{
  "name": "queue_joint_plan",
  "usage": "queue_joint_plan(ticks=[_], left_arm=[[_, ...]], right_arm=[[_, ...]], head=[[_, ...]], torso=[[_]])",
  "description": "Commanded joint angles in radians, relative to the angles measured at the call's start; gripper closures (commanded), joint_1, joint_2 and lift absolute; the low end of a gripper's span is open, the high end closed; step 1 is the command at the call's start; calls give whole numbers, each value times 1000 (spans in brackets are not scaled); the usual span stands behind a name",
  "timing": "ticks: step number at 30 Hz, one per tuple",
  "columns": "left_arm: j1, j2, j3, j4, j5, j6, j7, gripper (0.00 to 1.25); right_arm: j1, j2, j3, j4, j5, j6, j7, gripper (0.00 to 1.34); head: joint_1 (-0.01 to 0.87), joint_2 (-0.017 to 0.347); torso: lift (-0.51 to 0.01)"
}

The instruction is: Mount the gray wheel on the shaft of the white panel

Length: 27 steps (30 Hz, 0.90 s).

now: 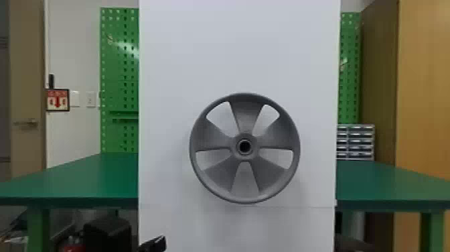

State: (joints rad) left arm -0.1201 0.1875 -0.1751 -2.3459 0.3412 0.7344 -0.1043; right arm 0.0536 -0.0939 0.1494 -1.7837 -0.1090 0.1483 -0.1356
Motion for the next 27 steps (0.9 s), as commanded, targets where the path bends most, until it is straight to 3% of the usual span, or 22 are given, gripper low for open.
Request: queue_joint_plan(ticks=[1, 6, 13, 27], left_arm=[[0, 4, 0, -1, 2, -1, -2, 130], [11, 0, 16, -6, 1, -3, -2, 130], [13, -3, 20, -12, -14, -4, -6, 130], [19, -3, 26, -15, -16, -10, -6, 130]], right_arm=[[32, 11, -8, 36, 31, -41, 30, 50], [45, 20, 36, 135, 17, -145, 51, 62], [37, -17, 116, 164, -4, -147, 51, 81], [15, 10, 119, 204, 23, -168, 51, 79]], head=[[34, 32], [34, 32], [34, 32], [34, 32]], torso=[[-489], [-489], [-489], [-489]])
